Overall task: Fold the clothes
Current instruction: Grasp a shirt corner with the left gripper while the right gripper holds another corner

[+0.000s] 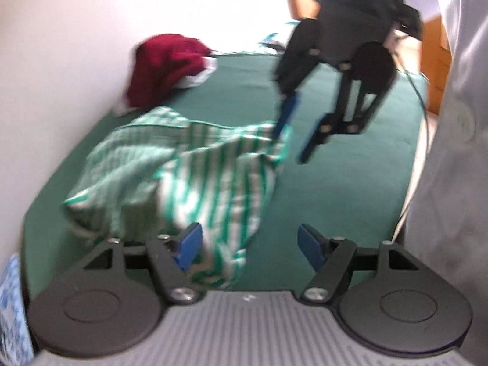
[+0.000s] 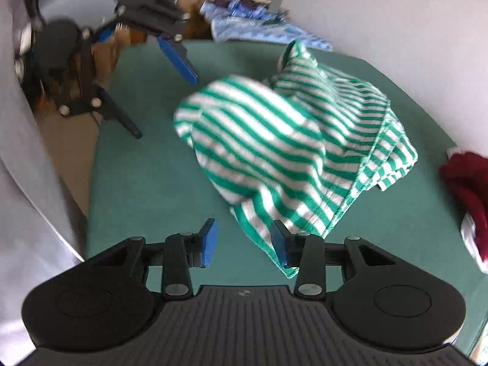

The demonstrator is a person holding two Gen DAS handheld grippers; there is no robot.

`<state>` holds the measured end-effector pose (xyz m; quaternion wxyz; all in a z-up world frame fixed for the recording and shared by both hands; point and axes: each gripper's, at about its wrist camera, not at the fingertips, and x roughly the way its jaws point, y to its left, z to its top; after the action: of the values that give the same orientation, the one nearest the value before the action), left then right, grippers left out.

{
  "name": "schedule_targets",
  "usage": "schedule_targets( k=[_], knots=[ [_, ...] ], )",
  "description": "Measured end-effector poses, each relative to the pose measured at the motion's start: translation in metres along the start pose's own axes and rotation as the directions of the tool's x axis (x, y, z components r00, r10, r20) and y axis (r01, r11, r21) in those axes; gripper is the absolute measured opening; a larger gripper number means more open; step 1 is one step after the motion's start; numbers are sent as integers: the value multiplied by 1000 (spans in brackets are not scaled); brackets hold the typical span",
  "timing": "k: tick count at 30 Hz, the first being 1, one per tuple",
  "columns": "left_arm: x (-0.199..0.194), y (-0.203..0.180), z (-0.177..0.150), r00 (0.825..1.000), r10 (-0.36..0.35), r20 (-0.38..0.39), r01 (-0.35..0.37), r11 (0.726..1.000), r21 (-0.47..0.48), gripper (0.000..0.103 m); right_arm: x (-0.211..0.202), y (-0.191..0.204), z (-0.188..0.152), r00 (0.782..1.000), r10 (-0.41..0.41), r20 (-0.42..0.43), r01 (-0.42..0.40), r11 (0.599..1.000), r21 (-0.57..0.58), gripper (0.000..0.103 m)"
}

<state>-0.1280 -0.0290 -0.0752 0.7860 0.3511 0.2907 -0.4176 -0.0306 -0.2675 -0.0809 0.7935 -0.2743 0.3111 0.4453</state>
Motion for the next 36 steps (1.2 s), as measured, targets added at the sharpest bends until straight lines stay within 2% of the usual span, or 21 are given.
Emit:
schedule_targets(
  k=[5,9,12,15,17,18,19,20,22,25,27,31,33,36],
  knots=[
    [32,10,-9,997,-26,-71,28,999,25,72,13,-10,-2,1000,-17,-3,17,1000,-18,47],
    [35,36,-16,995,-36,-96,30,997,-64,76,22,-16,0,1000,-30,-9,30,998,-47,47],
    [31,51,-22,994,-48,-103,36,993,-115,81,25,-24,-3,1000,-18,2,18,1000,-2,47],
    [31,61,-23,992,-76,-99,62,988,-141,82,27,-28,-4,1000,-8,14,8,999,45,45],
    [34,68,-22,991,-95,-96,79,984,-163,78,29,-31,-4,1000,2,19,-3,997,80,36],
    [35,72,-21,991,-102,-91,84,979,-185,70,29,-34,-4,1000,0,27,-3,996,92,30],
    [36,75,-20,990,-107,-88,87,976,-201,62,28,-34,-3,999,4,32,-8,994,112,19],
    [37,76,-19,991,-106,-86,87,975,-204,58,26,-34,-3,999,9,38,-14,991,132,16],
    [38,78,-17,991,-104,-83,85,975,-204,43,22,-36,-2,999,6,45,-14,984,178,11],
    [26,84,-19,995,-81,-51,68,973,-221,28,12,-45,0,997,2,74,-24,958,285,10],
    [18,88,-20,997,-65,-29,56,971,-233,25,2,-46,6,995,-3,102,-31,945,326,10],
    [-7,129,-12,995,-99,35,104,971,-217,24,-17,-51,29,990,-13,143,-43,923,382,10],
    [-20,151,-8,991,-117,67,129,970,-207,24,-26,-62,44,988,-5,153,-64,896,440,10],
    [-27,197,4,985,-153,83,166,971,-173,24,-30,-91,65,988,22,151,-105,819,563,10]
  ],
)
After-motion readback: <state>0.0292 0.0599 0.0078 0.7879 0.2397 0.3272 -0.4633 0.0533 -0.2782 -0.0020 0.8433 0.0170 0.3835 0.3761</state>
